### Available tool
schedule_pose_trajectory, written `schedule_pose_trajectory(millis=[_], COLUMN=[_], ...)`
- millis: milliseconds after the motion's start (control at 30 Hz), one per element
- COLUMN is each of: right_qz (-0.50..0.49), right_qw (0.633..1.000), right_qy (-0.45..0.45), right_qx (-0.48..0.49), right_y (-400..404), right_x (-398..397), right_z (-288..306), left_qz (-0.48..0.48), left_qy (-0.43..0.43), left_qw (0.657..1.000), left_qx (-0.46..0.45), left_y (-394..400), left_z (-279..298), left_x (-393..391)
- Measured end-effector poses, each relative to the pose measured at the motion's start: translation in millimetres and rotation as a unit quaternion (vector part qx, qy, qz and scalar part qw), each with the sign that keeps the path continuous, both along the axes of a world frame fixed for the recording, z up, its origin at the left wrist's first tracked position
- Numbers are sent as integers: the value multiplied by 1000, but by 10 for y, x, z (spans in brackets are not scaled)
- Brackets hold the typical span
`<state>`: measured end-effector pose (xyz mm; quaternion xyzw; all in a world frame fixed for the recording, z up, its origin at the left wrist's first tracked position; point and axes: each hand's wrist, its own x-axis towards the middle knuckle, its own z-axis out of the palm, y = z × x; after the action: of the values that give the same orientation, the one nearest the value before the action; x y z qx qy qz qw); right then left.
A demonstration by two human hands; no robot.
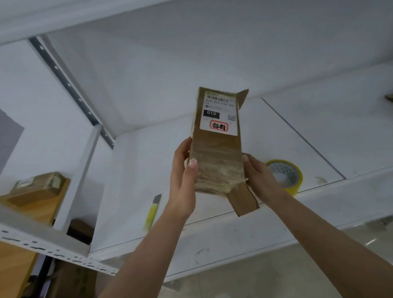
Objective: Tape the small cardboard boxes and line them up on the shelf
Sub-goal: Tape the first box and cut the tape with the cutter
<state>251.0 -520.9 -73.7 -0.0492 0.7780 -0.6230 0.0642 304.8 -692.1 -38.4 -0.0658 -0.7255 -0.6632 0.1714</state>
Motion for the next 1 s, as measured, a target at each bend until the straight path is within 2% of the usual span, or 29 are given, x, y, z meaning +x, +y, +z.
schedule_pose_trajectory(millis=[67,200,300,367,433,567,667,733,800,900,933,1000], right_qz=[-3,12,-33,-79,-96,-59,-27,-17,-10,3,3,-7], right_qw=[1000,999,998,985,976,968,966,964,962,955,954,960], right_qy=[-2,-36,14,69,85,87,79,90,95,93,91,88], right_qx=[-28,1,56,137,178,228,245,249,258,281,286,266], right_y=[20,48,43,58,83,74,1,-45,-60,-58,-55,-61], right_x=[-45,-39,-57,-104,-116,-74,-34,-21,-2,32,54,110], right_z=[33,22,44,93,135,131,139,150,163,153,144,123], left_qz=[-3,15,8,14,59,160,144,118,97,51,47,65], left_qy=[-11,-59,-93,-120,-150,-218,-221,-228,-240,-278,-287,-293], left_qw=[999,989,986,989,987,959,957,949,918,846,832,844], left_qx=[44,136,141,90,24,-88,-119,-180,-302,-453,-472,-445], left_y=[-9,28,-40,-137,-238,-408,-422,-384,-335,-248,-231,-243], left_z=[-36,-107,-188,-263,-344,-351,-183,-48,42,72,57,33], left_x=[14,24,36,65,94,41,-31,-57,-73,-54,-48,-43])
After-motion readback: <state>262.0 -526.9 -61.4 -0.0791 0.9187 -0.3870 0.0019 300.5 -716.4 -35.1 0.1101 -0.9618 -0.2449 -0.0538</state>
